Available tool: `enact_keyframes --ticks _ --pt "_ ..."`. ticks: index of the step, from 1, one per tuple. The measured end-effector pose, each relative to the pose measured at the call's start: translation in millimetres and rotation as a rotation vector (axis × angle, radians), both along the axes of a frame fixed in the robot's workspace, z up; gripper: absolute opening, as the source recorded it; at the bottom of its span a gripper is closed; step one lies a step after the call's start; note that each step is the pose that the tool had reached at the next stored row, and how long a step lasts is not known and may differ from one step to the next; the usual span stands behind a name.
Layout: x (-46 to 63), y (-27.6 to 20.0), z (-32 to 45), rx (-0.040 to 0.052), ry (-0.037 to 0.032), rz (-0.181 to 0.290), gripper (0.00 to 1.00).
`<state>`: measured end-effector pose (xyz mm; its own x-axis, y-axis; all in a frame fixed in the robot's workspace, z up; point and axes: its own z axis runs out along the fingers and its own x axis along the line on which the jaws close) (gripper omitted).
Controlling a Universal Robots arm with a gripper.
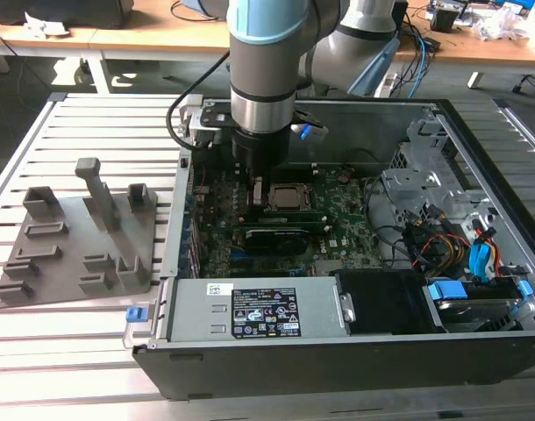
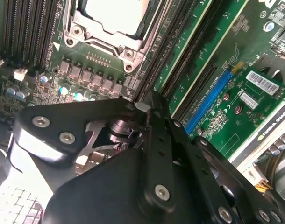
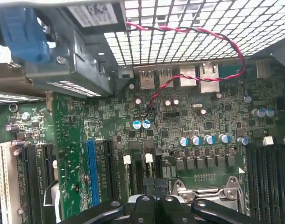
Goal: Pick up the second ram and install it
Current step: 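Press down the second ram until it locks into place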
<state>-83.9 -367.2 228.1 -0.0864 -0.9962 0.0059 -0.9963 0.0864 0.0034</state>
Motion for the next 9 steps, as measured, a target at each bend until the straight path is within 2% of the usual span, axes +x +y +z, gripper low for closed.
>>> enact_keyframes --ticks 1,2,4,8,9 --pt "0.5 0.2 3.7 0.0014 -0.0008 0.0 0.11" --pt "4.2 0.0 6.7 -0.0009 0.0001 0.0 0.11" --pt "23.7 -0.1 6.8 -0.0027 0.0013 -0.001 0.11" --pt "42.5 0.0 6.8 -0.0034 0.0025 0.0 0.11" --pt "47.7 -0.1 8.0 -0.0061 0.003 -0.001 0.11"
